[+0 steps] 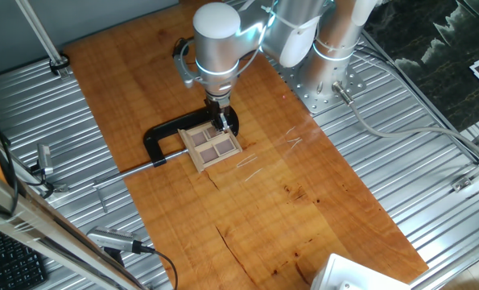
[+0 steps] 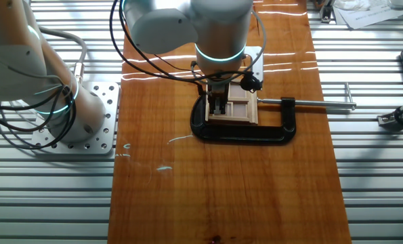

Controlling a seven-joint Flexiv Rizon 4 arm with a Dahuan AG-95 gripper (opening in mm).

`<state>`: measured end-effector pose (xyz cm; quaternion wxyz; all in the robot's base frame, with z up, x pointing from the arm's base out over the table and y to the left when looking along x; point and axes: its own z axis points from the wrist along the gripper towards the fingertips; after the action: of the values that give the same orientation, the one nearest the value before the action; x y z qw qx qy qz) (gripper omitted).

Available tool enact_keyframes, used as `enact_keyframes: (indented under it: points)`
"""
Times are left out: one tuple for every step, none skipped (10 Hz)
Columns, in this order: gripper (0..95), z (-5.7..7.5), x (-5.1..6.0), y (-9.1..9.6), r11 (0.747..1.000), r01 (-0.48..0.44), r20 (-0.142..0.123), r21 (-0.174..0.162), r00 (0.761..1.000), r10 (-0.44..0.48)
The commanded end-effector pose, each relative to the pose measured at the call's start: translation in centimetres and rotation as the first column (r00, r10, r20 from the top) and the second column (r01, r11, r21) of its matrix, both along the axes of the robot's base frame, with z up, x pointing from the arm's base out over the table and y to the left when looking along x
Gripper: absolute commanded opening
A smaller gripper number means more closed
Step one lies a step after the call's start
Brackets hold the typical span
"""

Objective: Close a sliding window

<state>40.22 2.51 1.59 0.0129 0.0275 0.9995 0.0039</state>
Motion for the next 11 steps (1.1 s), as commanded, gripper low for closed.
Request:
enact_keyframes:
  points:
    - [0.0,-1.50,-0.08,-0.04,1.000,0.001,-0.010,-0.001,1.000,-0.001]
    - [0.0,-1.50,-0.08,-0.04,1.000,0.001,-0.010,0.000,1.000,-0.001]
    - [0.0,-1.50,-0.08,-0.04,1.000,0.000,-0.011,0.000,1.000,0.000]
    - [0.0,-1.50,-0.08,-0.04,1.000,0.000,-0.011,0.000,1.000,0.000]
    - [0.0,-1.50,-0.08,-0.04,1.000,0.000,-0.013,-0.002,1.000,0.000]
    - [0.0,-1.50,-0.08,-0.04,1.000,-0.003,-0.013,-0.002,1.000,0.003]
    - [0.0,-1.50,-0.08,-0.04,1.000,-0.006,-0.013,-0.002,1.000,0.006]
    - [0.0,-1.50,-0.08,-0.04,1.000,-0.006,-0.016,-0.004,1.000,0.006]
    - [0.0,-1.50,-0.08,-0.04,1.000,-0.008,-0.018,-0.006,1.000,0.008]
    - [0.0,-1.50,-0.08,-0.04,1.000,-0.010,-0.018,-0.005,1.000,0.010]
    - [0.0,-1.50,-0.08,-0.04,1.000,-0.015,-0.020,-0.005,1.000,0.014]
